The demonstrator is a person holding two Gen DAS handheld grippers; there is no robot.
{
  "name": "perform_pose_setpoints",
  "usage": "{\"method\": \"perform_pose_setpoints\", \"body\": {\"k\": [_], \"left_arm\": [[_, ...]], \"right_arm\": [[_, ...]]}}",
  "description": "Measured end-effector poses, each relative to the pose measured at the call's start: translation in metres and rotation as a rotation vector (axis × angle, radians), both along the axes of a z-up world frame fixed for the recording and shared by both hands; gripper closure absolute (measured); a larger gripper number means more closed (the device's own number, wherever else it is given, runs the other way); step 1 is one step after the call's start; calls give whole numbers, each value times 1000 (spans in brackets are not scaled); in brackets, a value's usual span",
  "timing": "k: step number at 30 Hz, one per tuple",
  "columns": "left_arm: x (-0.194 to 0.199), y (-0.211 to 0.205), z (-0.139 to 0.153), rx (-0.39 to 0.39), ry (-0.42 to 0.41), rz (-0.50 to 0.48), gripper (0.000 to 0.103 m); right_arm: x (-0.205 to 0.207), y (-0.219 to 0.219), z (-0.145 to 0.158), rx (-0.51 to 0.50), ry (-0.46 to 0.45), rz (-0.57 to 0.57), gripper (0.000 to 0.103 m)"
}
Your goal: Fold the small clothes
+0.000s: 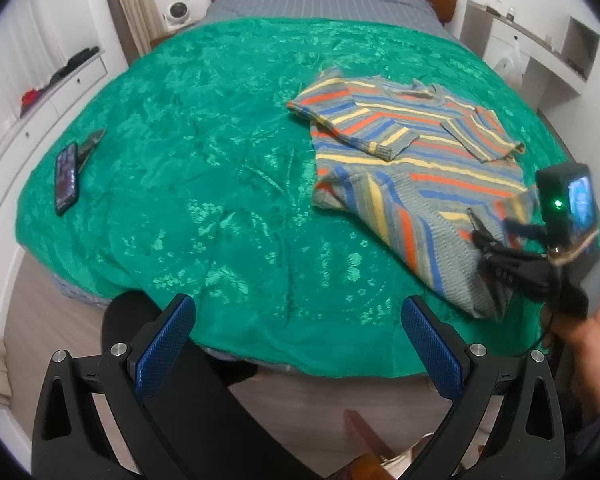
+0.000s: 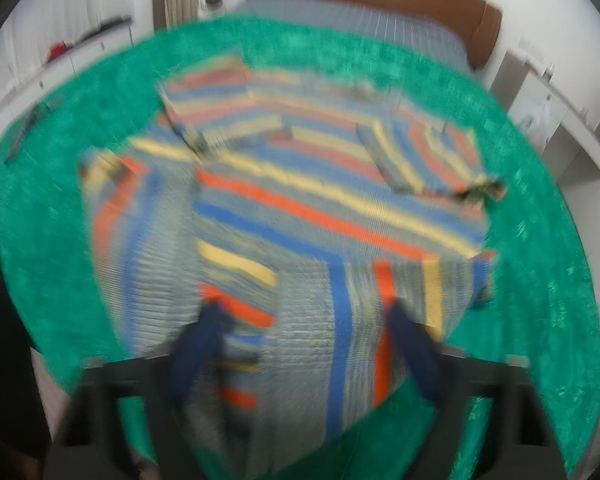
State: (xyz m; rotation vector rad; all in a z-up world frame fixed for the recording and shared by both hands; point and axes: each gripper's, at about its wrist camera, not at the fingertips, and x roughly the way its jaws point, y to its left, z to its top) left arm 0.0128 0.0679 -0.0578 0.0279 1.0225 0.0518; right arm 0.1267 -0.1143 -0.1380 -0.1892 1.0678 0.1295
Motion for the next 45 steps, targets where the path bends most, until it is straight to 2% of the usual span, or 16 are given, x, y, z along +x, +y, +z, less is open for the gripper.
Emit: {"method": "perform_pose_setpoints", "body": {"k": [1, 3, 7, 12, 14, 16, 18, 19, 23, 25, 29, 31, 34, 37, 41, 45], "left_arm": [[-1, 2, 0, 7, -3, 2, 0], [-3, 8, -5, 11, 0, 13, 0], [1, 15, -19, -25, 33, 22, 0], [5, 3, -30, -32, 66, -15, 0], [5, -3, -30, -30, 66, -34, 0], [5, -5, -29, -29, 61, -44, 0], [5, -4, -28, -35, 56, -39, 0], [5, -3, -28, -41, 55, -35, 0], [4, 7, -26, -56, 49, -5, 0], [0, 13, -22, -60, 36, 14, 0], [-12, 36, -18, -63, 17, 66, 0], [-16, 48, -20, -66, 14, 94, 0], [-13, 69, -31, -92, 34, 138, 0], [-3, 81, -43, -137, 59, 157, 0], [19, 66, -60, -195, 101, 56, 0], [40, 30, -99, -93, 179, -58, 1]], "right_arm": [[-3, -6, 3, 33, -6, -10, 69], [-19, -24, 16, 92, -25, -47, 90], [-72, -71, 37, 172, -20, -175, 92], [-126, -131, 14, 180, 120, -392, 94], [-135, -135, 14, 164, 120, -420, 92], [-135, -131, 26, 181, 83, -416, 82], [-122, -110, 47, 241, 15, -331, 55], [-113, -98, 54, 271, -8, -281, 50], [-46, -30, 64, 473, -42, 11, 48], [-11, -2, 50, 498, -14, 67, 48], [28, 37, -4, 613, 205, 66, 48], [3, 69, 5, 680, 224, 252, 48], [-66, 119, 17, 679, 339, 584, 48], [-120, 128, 19, 630, 398, 690, 49], [-131, 74, 31, 567, 306, 525, 49], [-107, -47, 56, 534, 124, 144, 47]]}}
